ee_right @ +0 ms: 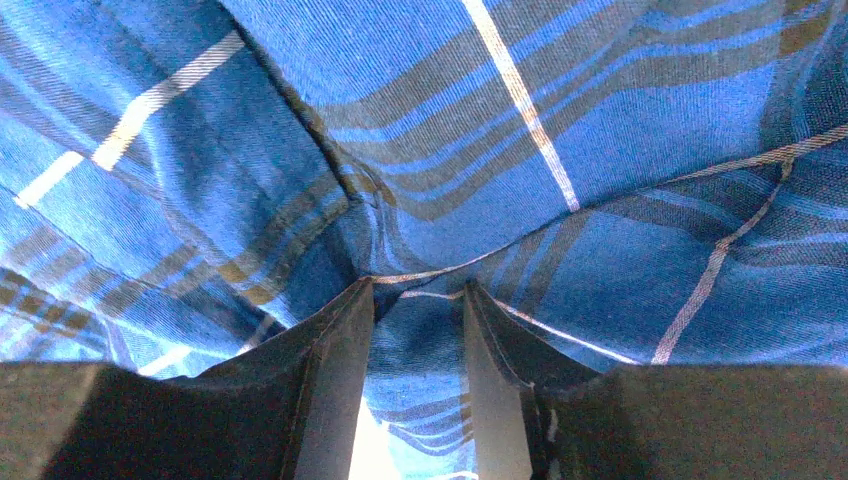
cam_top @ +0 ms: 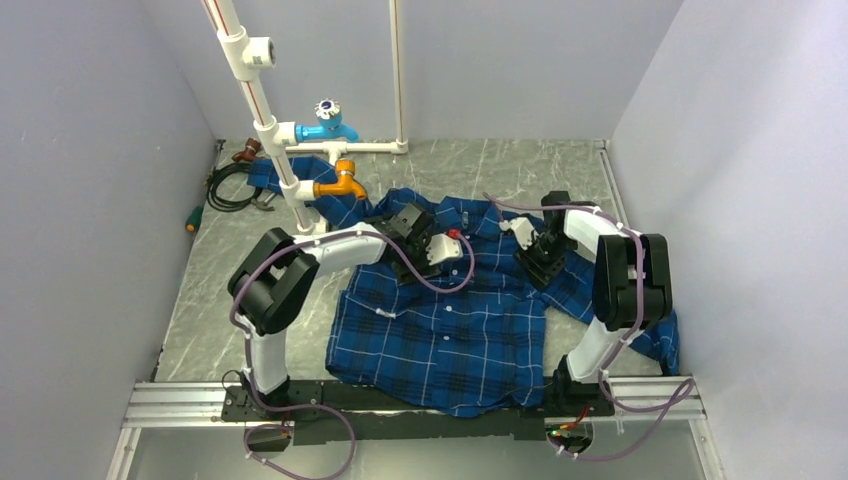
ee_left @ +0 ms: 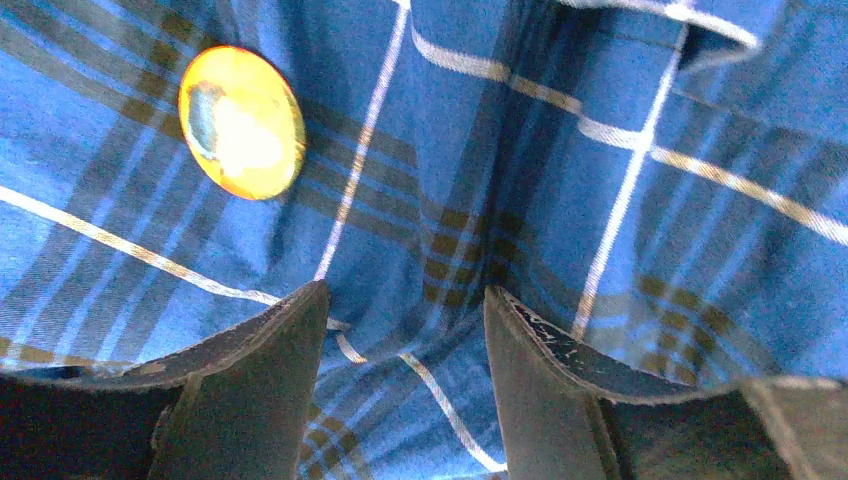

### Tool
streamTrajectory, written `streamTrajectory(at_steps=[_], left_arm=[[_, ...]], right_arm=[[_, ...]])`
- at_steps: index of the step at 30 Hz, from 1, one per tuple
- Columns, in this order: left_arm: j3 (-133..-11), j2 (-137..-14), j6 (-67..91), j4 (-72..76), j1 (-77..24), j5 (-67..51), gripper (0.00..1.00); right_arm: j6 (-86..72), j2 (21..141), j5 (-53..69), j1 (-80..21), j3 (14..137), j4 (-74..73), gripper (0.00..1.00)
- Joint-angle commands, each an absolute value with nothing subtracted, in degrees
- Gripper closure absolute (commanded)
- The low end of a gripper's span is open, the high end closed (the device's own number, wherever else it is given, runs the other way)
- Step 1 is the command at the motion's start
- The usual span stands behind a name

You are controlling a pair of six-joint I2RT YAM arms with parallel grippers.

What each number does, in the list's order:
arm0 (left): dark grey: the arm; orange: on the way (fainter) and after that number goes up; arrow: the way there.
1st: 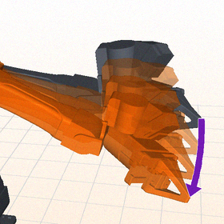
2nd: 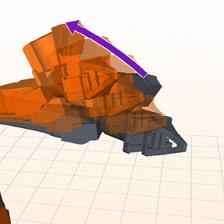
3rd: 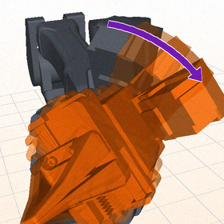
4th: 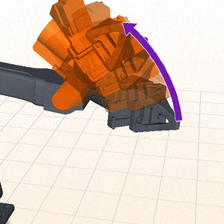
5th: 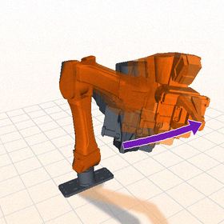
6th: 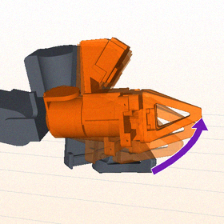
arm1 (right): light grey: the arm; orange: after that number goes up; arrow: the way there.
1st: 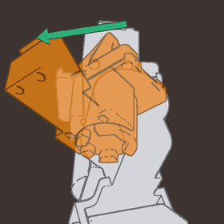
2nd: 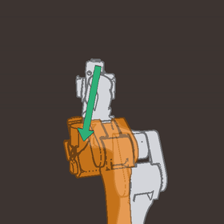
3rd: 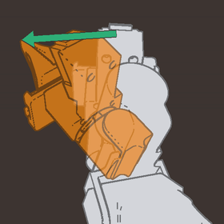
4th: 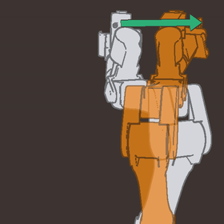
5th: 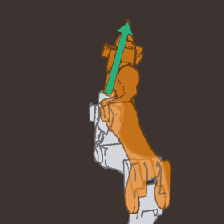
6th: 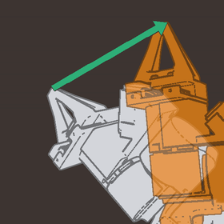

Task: Remove the brooch from the garment

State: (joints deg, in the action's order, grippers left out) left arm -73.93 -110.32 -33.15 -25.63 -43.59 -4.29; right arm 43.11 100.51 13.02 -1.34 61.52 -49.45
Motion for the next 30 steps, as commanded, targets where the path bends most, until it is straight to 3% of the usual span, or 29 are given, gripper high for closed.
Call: streamTrajectory(at_steps=[1, 7, 15, 24, 30], left_arm=[[-66.00, -106.91, -37.63, -32.16, -44.49, -10.08, 0.36], [-59.87, -101.51, -42.82, -31.53, -44.75, -9.84, 0.34], [-68.34, -95.08, -30.13, -26.12, -43.73, -12.30, 0.35], [-82.95, -106.49, -14.21, -30.66, -43.94, -1.71, 0.37], [-83.96, -109.30, -4.36, -30.16, -45.75, 3.72, 0.36]], right_arm=[[47.13, 97.90, 11.38, -1.32, 57.26, -55.21, 0.58], [50.66, 94.65, 14.74, -1.41, 57.15, -61.07, 0.56], [43.72, 94.19, 28.52, -1.41, 71.07, -64.44, 0.51], [25.88, 102.31, 41.26, -1.89, 82.90, -58.01, 0.51], [18.98, 104.46, 41.39, -3.73, 82.32, -53.15, 0.51]])
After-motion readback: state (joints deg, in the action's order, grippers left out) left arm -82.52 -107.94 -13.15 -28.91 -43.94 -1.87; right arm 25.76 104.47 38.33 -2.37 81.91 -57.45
